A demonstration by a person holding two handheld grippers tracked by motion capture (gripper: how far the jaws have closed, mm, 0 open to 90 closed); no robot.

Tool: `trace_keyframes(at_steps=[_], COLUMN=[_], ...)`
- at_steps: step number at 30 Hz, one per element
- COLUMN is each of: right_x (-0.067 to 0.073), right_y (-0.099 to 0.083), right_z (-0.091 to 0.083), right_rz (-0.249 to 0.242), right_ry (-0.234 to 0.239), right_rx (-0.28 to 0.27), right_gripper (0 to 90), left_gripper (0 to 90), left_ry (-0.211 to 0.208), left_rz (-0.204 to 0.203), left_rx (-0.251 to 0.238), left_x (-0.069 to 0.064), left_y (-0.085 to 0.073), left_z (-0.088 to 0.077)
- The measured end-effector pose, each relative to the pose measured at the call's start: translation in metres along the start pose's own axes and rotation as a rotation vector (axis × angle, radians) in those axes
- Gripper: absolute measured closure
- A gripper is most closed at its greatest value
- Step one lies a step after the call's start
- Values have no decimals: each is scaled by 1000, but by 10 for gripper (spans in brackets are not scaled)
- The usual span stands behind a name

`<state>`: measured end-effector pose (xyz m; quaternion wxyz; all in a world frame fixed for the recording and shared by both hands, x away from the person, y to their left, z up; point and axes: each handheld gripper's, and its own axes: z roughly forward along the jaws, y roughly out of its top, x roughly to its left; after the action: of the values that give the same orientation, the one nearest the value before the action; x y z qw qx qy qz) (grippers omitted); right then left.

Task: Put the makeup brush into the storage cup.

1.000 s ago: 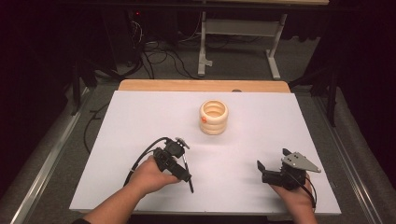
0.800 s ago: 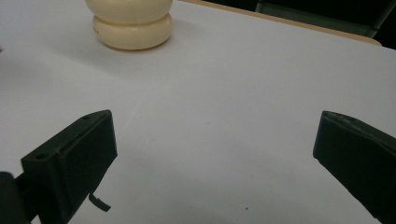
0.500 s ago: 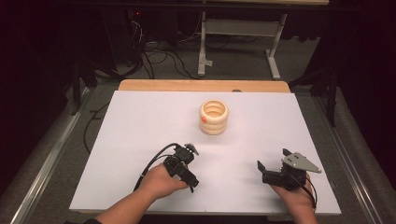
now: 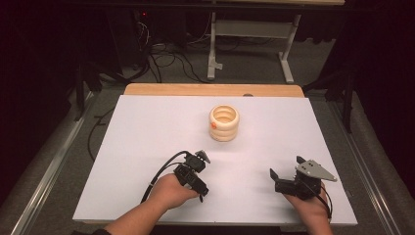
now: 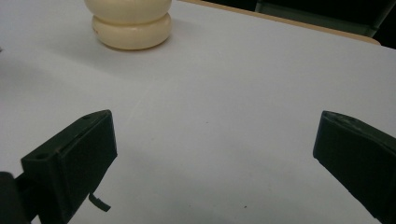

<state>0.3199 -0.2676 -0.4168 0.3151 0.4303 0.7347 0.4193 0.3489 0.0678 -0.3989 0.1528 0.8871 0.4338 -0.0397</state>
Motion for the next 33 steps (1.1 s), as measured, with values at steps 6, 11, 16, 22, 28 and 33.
trace_keyframes(at_steps=[6, 11, 16, 22, 28, 33], right_x=[0, 0, -1, -1, -1, -1], right_y=[0, 0, 0, -1, -1, -1], right_z=[0, 0, 0, 0, 0, 0], right_rz=[3, 7, 13, 14, 17, 21], right_ry=[-2, 0, 2, 4, 5, 7], right_rx=[2, 2, 2, 6, 5, 5], right_gripper=[11, 12, 11, 11, 11, 12], left_gripper=[399, 394, 404, 441, 536, 625], left_ry=[8, 14, 48, 85, 113, 123], left_rz=[3, 3, 31, 62, 94, 117], left_rx=[8, 8, 16, 15, 8, 5], left_x=[-1, -2, -6, -10, -8, -5], left_y=[0, 1, 1, 1, -2, -2], left_z=[1, 2, 3, 4, 3, 2])
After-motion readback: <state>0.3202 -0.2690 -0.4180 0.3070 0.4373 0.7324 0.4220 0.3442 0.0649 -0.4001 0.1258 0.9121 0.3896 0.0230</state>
